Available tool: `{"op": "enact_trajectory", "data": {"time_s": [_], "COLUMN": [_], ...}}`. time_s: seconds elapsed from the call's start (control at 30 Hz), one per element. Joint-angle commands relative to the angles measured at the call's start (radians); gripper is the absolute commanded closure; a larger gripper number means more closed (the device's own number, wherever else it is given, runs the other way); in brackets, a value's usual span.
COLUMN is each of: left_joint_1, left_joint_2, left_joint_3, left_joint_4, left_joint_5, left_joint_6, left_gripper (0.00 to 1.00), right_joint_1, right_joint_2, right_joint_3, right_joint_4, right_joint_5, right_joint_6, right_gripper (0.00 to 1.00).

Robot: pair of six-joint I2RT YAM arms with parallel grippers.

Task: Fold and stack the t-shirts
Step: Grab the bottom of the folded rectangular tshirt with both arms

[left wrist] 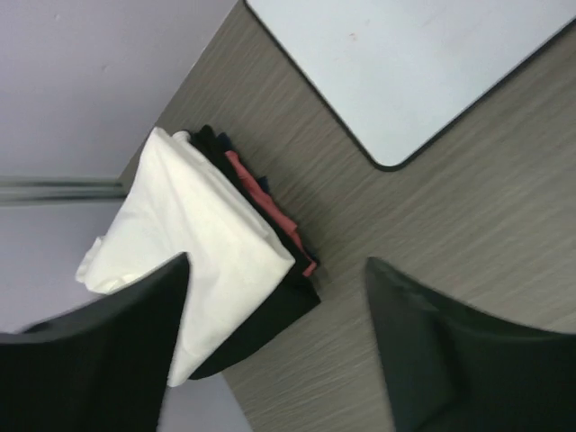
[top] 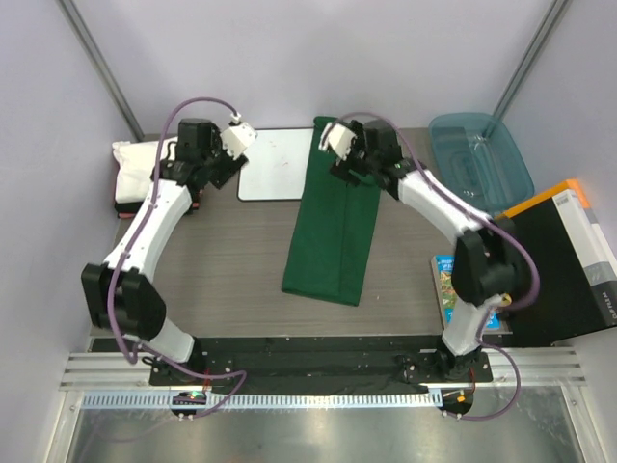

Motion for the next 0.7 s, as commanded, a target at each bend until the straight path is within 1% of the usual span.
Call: {"op": "enact_trajectory", "data": {"time_s": [0.0,0.03,0.07,0.1,0.13,0.17,0.2,0.23,0.27,0.3,0.33,0.4,0.43,0.5,0.6,0.67], "left_joint_1": [-0.059,-0.077,-0.095,-0.138,-0.167,-0.195,-0.262,-0.295,-0.325,-0.379,-0.399,-0.447,-0.461,-0.490,-0.502,-0.504], "left_joint_2": [-0.141,-0.161,-0.193,-0.213,-0.230,-0.247,-0.276,-0.287,-0.301,-0.318,-0.327,-0.341,-0.348,-0.355,-0.358,-0.352], "left_joint_3": [-0.105,-0.133,-0.164,-0.239,-0.282,-0.328,-0.421,-0.466,-0.506,-0.573,-0.603,-0.685,-0.710,-0.770,-0.825,-0.860], "left_joint_4": [-0.013,-0.029,-0.047,-0.052,-0.058,-0.061,-0.058,-0.050,-0.024,-0.007,0.006,0.039,0.060,0.088,0.114,0.163], "left_joint_5": [0.224,0.260,0.284,0.296,0.302,0.299,0.287,0.273,0.255,0.250,0.256,0.271,0.268,0.276,0.302,0.328], "left_joint_6": [0.171,0.246,0.291,0.332,0.377,0.487,0.536,0.582,0.634,0.652,0.668,0.733,0.754,0.809,0.851,0.897], "left_gripper": [0.00,0.00,0.00,0.00,0.00,0.00,0.00,0.03,0.08,0.14,0.19,0.19,0.16,0.15,0.15,0.14], "right_joint_1": [0.080,0.100,0.150,0.176,0.204,0.225,0.270,0.281,0.290,0.311,0.318,0.327,0.327,0.328,0.328,0.333], "right_joint_2": [-0.369,-0.431,-0.537,-0.597,-0.646,-0.691,-0.775,-0.803,-0.834,-0.872,-0.887,-0.927,-0.940,-0.966,-0.996,-0.986], "right_joint_3": [-0.308,-0.433,-0.499,-0.564,-0.684,-0.739,-0.788,-0.864,-0.896,-0.917,-0.949,-0.977,-1.001,-1.031,-1.081,-1.115], "right_joint_4": [-0.152,-0.184,-0.194,-0.197,-0.203,-0.204,-0.204,-0.204,-0.207,-0.213,-0.242,-0.269,-0.293,-0.298,-0.298,-0.273], "right_joint_5": [-0.118,-0.108,-0.099,-0.079,-0.072,-0.065,-0.057,-0.054,-0.052,-0.049,-0.058,-0.069,-0.083,-0.103,-0.144,-0.158], "right_joint_6": [-0.248,-0.290,-0.324,-0.388,-0.420,-0.446,-0.474,-0.499,-0.509,-0.514,-0.526,-0.542,-0.565,-0.585,-0.637,-0.655], "right_gripper": [0.05,0.05,0.06,0.06,0.07,0.07,0.08,0.09,0.11,0.12,0.12,0.14,0.13,0.13,0.13,0.13]}}
